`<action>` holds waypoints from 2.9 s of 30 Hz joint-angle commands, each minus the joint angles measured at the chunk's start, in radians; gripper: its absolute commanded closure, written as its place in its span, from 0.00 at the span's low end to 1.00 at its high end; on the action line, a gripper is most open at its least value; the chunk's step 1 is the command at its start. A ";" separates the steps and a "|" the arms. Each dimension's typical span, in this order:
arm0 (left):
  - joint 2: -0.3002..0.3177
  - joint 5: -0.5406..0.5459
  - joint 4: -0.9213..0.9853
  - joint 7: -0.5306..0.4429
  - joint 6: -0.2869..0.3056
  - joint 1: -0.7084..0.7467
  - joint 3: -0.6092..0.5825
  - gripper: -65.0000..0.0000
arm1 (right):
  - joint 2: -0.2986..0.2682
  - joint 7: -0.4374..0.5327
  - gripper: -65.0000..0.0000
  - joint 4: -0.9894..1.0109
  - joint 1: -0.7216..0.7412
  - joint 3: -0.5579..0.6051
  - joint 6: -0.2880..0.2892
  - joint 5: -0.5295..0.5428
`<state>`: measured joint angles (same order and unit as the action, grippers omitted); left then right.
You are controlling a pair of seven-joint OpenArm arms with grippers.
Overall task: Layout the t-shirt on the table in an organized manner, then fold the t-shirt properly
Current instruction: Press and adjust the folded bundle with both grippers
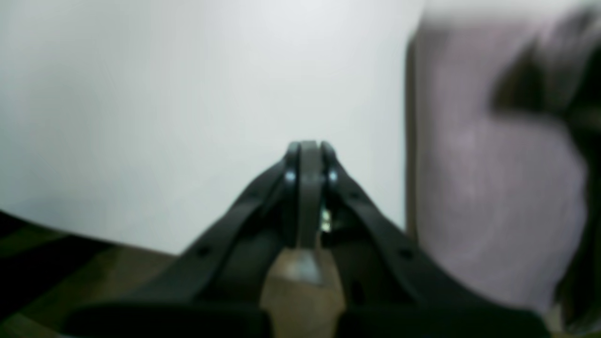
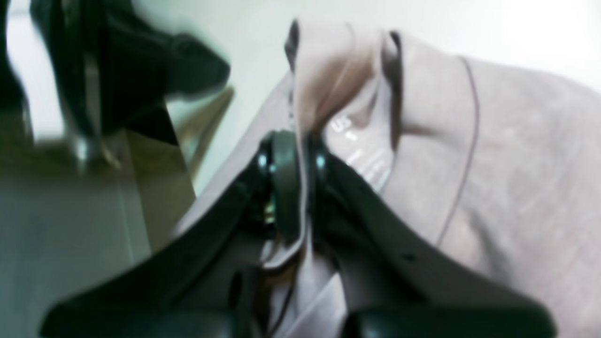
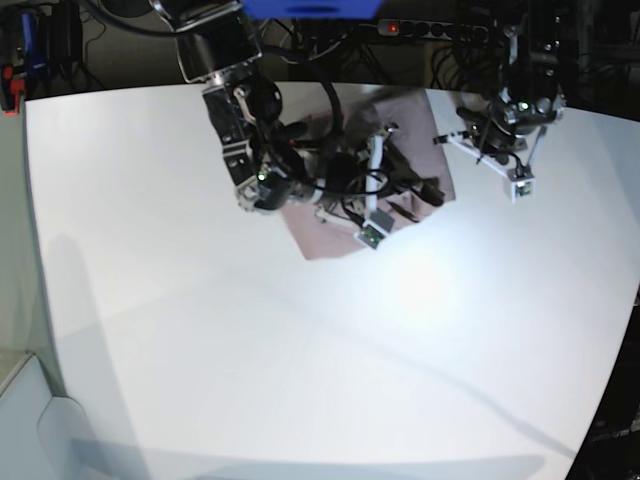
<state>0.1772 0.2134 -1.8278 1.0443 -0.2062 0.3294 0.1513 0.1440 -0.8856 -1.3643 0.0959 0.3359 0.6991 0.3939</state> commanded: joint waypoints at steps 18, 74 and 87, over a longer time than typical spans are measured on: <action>-0.054 0.001 0.089 -0.022 -0.003 -0.071 -0.134 1.00 | 0.013 -0.051 1.00 -0.200 0.012 0.006 -0.001 0.032; -0.055 -0.001 0.000 -0.100 -0.005 -0.060 -0.129 1.00 | 0.013 0.038 0.55 0.024 0.144 0.219 -0.001 0.032; -0.052 -0.001 -0.111 -0.088 -0.003 -0.009 -0.129 1.00 | -0.103 0.038 0.43 -0.240 0.035 0.108 -0.001 0.032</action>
<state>0.1127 0.2764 -1.9247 0.9905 -0.1642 0.3260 0.0082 0.0444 -0.8490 -1.5776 0.1165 0.4477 0.6601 0.3897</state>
